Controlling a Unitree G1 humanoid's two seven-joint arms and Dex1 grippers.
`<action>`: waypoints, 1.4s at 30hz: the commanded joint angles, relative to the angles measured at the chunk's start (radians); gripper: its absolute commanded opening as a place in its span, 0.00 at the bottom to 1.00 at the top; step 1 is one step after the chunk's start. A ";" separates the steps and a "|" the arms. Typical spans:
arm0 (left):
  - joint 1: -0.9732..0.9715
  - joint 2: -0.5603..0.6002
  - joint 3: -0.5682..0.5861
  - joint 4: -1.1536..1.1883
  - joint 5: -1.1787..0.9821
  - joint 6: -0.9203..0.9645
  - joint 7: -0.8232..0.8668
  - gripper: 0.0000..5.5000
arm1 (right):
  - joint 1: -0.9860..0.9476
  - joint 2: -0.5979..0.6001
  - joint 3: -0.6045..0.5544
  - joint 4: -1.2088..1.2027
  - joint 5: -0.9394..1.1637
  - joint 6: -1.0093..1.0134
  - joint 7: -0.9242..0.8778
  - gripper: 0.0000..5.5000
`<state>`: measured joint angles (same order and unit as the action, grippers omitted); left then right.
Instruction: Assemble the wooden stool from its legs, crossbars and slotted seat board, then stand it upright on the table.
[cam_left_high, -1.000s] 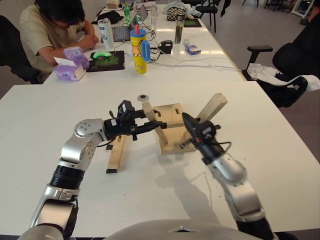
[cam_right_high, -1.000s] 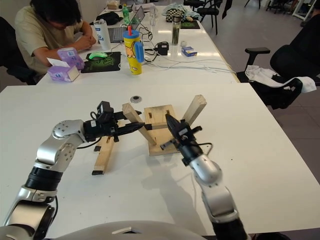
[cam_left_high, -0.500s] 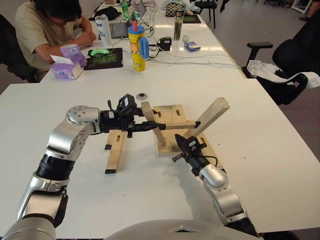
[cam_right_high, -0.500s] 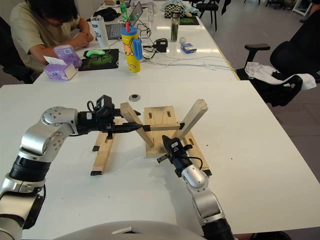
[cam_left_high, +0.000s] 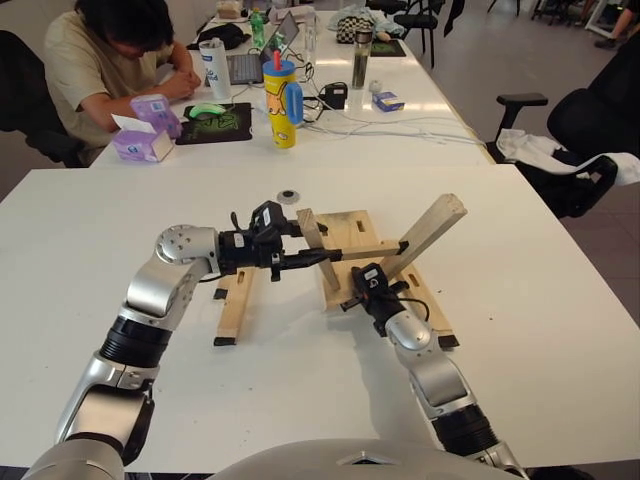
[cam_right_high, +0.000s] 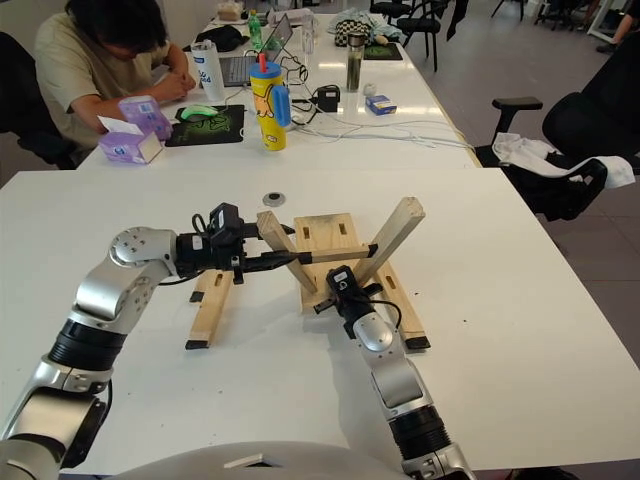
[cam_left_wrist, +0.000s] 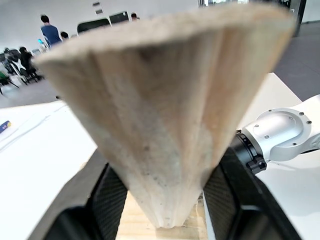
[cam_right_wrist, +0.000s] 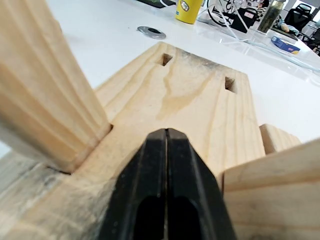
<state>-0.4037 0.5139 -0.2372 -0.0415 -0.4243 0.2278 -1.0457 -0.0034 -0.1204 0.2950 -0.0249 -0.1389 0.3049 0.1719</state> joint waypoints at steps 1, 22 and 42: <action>0.102 -0.017 -0.175 0.028 0.107 0.052 -0.034 0.37 | 0.107 -0.014 0.073 0.139 0.035 0.196 0.120 0.00; 0.042 -0.045 -0.246 0.173 0.176 0.054 0.004 0.37 | 0.076 -0.014 0.128 0.154 0.098 0.181 0.225 0.00; -0.134 0.201 0.148 -0.076 -0.110 0.324 -0.057 0.37 | 0.229 -0.019 -0.081 -0.405 0.463 0.125 0.189 0.00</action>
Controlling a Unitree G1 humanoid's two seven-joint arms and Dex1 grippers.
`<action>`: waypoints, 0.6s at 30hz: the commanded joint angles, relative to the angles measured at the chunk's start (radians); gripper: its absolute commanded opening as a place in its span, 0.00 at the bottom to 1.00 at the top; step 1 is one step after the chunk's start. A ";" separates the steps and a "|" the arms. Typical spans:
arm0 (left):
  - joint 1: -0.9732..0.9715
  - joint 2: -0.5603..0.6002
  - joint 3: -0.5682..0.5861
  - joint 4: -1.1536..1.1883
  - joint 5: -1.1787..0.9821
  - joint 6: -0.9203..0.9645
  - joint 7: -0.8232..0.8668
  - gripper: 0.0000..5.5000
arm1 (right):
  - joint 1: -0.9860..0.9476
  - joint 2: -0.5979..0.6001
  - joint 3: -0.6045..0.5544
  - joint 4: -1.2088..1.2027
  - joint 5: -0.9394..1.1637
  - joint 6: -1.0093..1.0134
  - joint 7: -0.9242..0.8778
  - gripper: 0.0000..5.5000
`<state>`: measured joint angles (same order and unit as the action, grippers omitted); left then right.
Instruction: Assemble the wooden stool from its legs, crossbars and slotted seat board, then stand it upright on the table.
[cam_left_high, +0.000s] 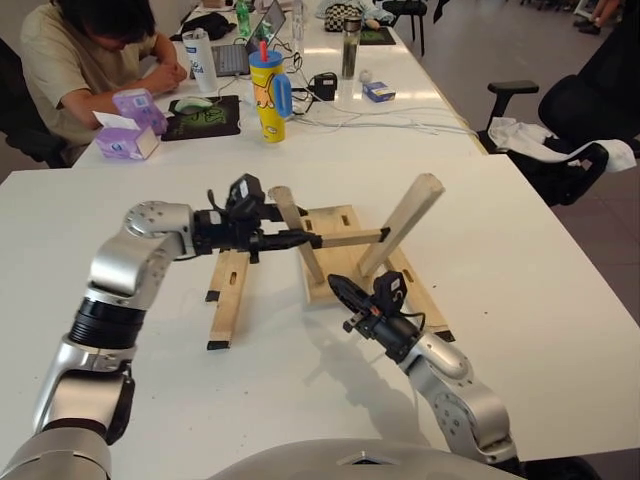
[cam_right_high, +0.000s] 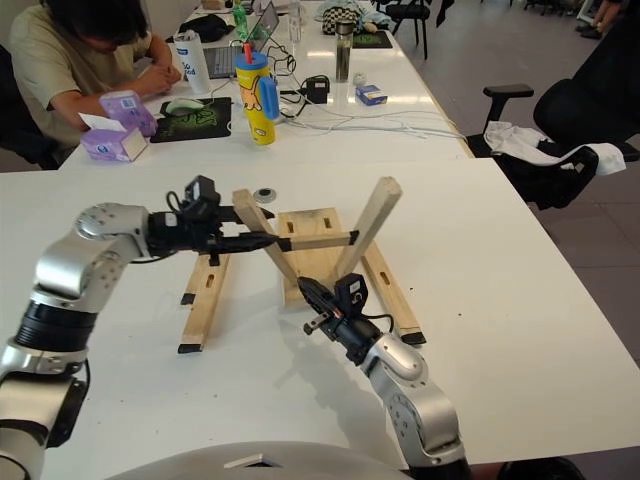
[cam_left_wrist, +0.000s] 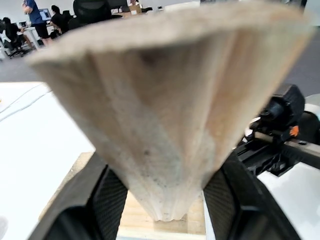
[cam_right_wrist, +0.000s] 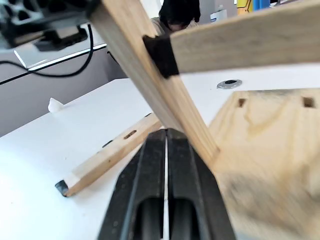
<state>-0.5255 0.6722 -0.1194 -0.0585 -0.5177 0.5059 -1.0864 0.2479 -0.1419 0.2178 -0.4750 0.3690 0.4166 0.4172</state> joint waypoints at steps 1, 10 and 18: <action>0.004 0.041 0.020 -0.063 -0.010 0.047 -0.022 0.37 | -0.035 0.007 0.006 0.071 -0.070 0.002 -0.071 0.00; 0.122 0.015 -0.065 0.054 0.079 -0.068 -0.081 0.37 | -0.147 0.045 0.059 0.284 -0.205 -0.042 -0.139 0.00; 0.143 -0.015 -0.019 0.051 0.062 -0.074 0.003 0.43 | -0.122 0.007 0.124 0.358 -0.269 0.053 -0.130 0.00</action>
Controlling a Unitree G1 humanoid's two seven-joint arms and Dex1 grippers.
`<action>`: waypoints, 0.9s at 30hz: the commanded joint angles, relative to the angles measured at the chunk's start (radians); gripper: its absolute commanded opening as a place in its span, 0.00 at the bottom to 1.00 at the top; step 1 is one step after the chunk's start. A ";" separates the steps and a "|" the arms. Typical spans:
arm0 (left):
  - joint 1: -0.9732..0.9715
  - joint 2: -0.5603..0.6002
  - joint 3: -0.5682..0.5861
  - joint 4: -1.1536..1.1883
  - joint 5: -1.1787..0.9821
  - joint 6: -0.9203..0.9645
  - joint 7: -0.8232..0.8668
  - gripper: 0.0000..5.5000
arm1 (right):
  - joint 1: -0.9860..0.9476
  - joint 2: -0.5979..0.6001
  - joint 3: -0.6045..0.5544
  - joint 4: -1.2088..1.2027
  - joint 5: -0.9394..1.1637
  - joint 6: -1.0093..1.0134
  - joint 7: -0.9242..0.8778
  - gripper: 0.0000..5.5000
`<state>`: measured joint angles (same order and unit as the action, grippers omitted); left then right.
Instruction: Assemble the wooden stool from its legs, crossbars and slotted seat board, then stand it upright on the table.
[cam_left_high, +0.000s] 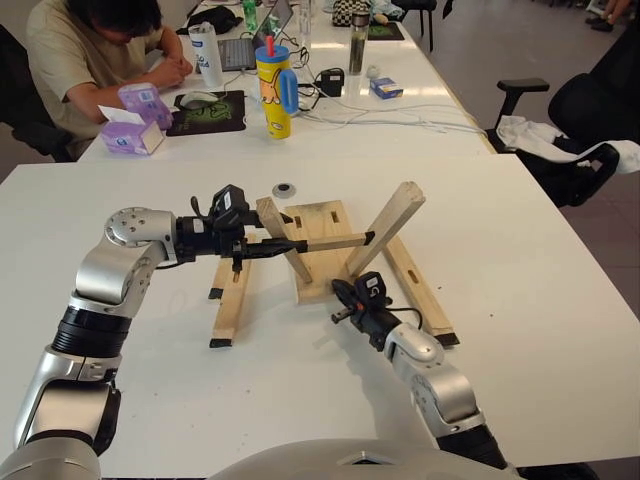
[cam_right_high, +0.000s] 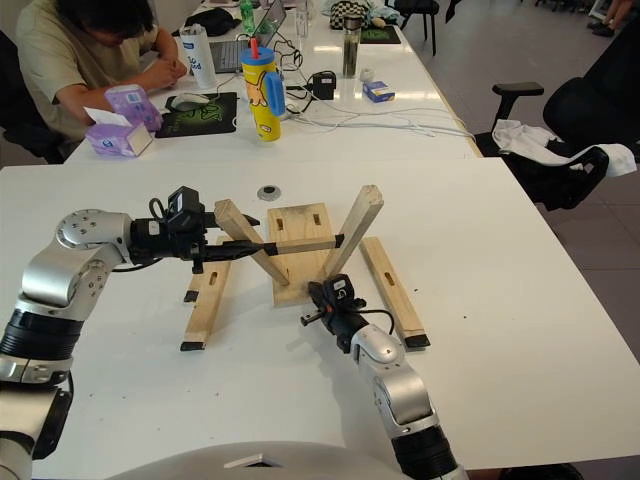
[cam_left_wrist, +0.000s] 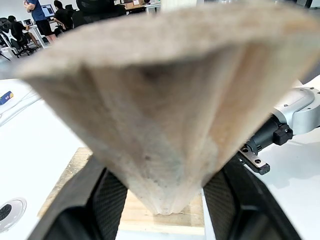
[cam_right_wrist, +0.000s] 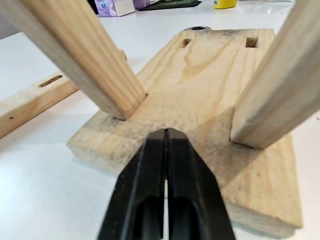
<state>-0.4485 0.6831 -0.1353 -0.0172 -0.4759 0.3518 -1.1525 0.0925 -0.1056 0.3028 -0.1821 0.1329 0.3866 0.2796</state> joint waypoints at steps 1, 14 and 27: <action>0.068 -0.031 0.011 -0.005 0.007 0.092 0.086 0.46 | 0.031 -0.033 0.047 0.073 -0.040 0.094 0.010 0.00; 0.747 -0.268 0.370 -0.495 -0.094 0.197 0.605 0.56 | 0.053 0.036 0.065 -0.025 -0.028 -0.041 -0.031 0.00; 0.580 -0.525 0.107 -0.748 0.413 0.149 1.182 0.18 | 0.048 -0.121 -0.374 -0.450 0.001 0.042 -0.176 0.00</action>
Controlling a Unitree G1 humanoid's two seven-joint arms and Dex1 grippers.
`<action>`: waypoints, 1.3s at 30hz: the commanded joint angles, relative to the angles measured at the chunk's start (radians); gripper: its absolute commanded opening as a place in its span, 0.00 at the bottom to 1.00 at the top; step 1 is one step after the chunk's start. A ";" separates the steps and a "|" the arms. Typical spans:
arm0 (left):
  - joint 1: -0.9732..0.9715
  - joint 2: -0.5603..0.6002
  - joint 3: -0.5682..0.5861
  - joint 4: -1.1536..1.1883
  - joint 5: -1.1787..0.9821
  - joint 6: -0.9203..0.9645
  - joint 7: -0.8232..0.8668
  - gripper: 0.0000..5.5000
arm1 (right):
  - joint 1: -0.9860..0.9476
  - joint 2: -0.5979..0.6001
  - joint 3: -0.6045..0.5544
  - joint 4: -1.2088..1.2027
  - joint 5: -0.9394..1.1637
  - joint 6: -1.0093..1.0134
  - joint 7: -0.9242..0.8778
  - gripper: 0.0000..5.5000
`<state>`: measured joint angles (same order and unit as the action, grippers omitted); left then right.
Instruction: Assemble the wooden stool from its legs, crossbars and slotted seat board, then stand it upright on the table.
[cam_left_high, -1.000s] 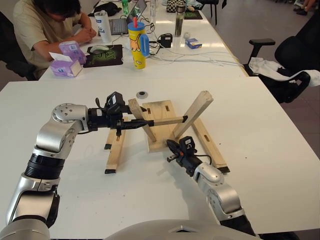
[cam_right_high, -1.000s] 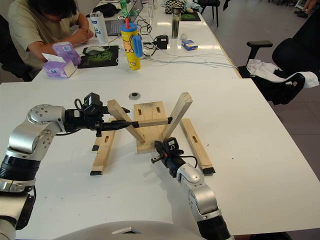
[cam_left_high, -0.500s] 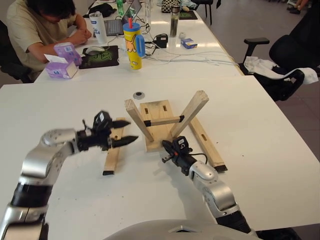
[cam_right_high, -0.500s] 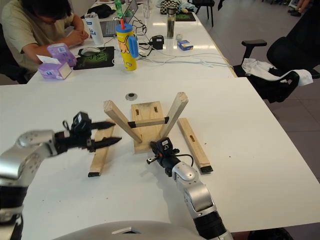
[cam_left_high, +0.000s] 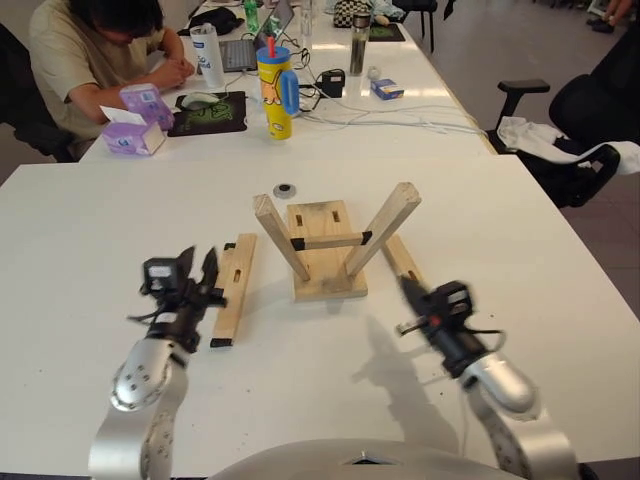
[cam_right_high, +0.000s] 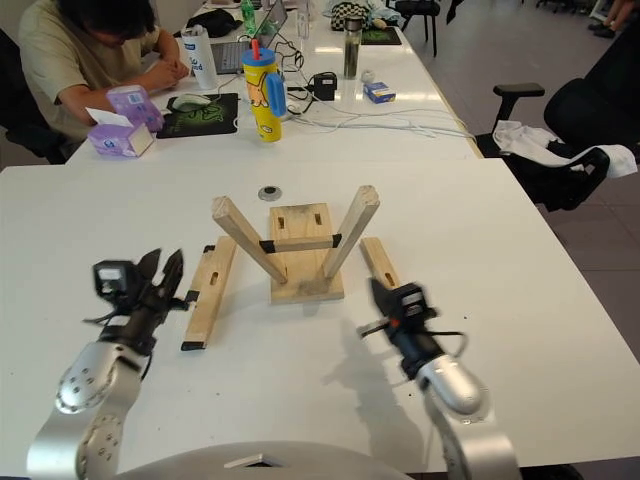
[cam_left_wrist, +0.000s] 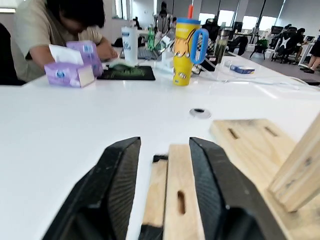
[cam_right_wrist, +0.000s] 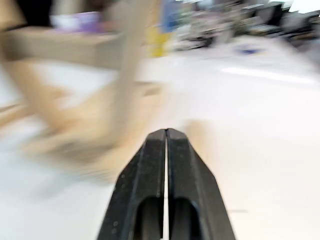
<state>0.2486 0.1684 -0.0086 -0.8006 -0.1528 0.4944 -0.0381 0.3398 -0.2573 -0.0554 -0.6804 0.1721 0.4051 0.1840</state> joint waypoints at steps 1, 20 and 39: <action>-0.150 -0.022 -0.005 0.056 0.107 0.002 0.091 0.16 | -0.252 0.044 -0.008 0.073 -0.045 0.033 -0.100 0.00; -0.208 0.030 -0.174 0.231 0.270 0.021 -0.010 0.00 | -0.364 -0.002 0.445 0.196 -0.162 0.147 0.056 0.00; -0.304 -0.029 -0.296 0.342 0.253 0.024 -0.126 0.00 | -0.619 0.315 0.594 0.386 -0.119 0.281 0.026 0.00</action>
<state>-0.0154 0.1556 -0.0743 -0.5343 0.1384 0.4555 -0.0137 -0.1930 0.0025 0.1602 -0.5205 -0.0038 0.6348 -0.0206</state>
